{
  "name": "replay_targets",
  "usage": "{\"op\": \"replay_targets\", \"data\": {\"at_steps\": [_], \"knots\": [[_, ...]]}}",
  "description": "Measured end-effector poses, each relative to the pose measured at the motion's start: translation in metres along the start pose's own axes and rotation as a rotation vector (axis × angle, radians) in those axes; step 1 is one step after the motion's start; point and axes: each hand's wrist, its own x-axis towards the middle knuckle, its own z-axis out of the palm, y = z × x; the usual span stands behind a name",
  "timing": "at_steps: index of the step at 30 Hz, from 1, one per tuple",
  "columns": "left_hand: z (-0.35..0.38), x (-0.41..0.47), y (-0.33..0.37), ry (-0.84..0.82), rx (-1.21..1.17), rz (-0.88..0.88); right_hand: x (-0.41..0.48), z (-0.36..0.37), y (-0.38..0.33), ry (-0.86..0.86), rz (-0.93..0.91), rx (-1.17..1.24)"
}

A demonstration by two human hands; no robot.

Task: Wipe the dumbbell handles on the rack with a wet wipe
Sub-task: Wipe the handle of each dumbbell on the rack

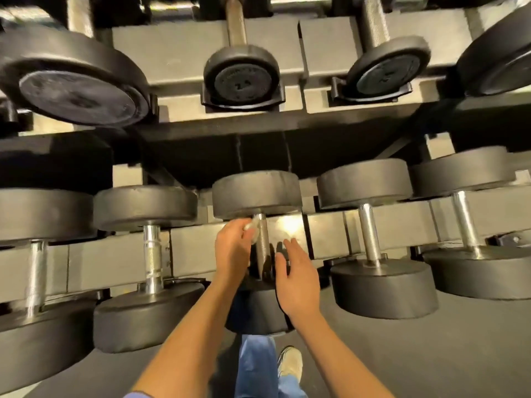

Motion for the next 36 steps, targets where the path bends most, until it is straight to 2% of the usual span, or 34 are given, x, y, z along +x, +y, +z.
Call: {"op": "replay_targets", "data": {"at_steps": [5,10,12,15,19,21,26,28,30,33,36], "knots": [[0.011,0.011,-0.009,0.113,-0.176,-0.038,-0.001,0.001,0.000,0.048,-0.024,0.025],[0.014,0.015,-0.014,0.088,-0.282,-0.108,-0.003,-0.002,-0.003,0.065,-0.012,0.064],[0.012,0.014,-0.017,0.035,-0.180,-0.026,-0.004,-0.003,-0.003,0.073,-0.010,0.078],[0.007,0.011,-0.030,-0.031,0.125,0.258,-0.005,-0.003,-0.004,0.078,0.003,0.088],[0.002,0.001,-0.042,-0.216,0.145,0.376,-0.005,-0.003,-0.005,0.097,-0.004,0.099],[0.001,-0.004,-0.042,-0.230,0.086,0.343,-0.005,-0.002,-0.005,0.104,-0.001,0.094],[0.007,0.012,-0.023,-0.035,0.015,0.085,-0.004,-0.001,-0.002,0.111,-0.013,0.103],[0.010,0.016,-0.021,-0.008,0.005,0.051,-0.003,-0.001,-0.001,0.121,-0.019,0.114],[0.009,0.006,-0.024,-0.060,0.037,0.075,-0.003,0.000,0.000,0.135,-0.026,0.121],[0.004,-0.013,-0.030,-0.240,0.093,0.132,-0.003,0.002,0.001,0.155,-0.033,0.116],[0.002,-0.014,-0.025,-0.366,0.155,0.038,-0.004,0.001,0.000,0.159,-0.021,0.124]]}}
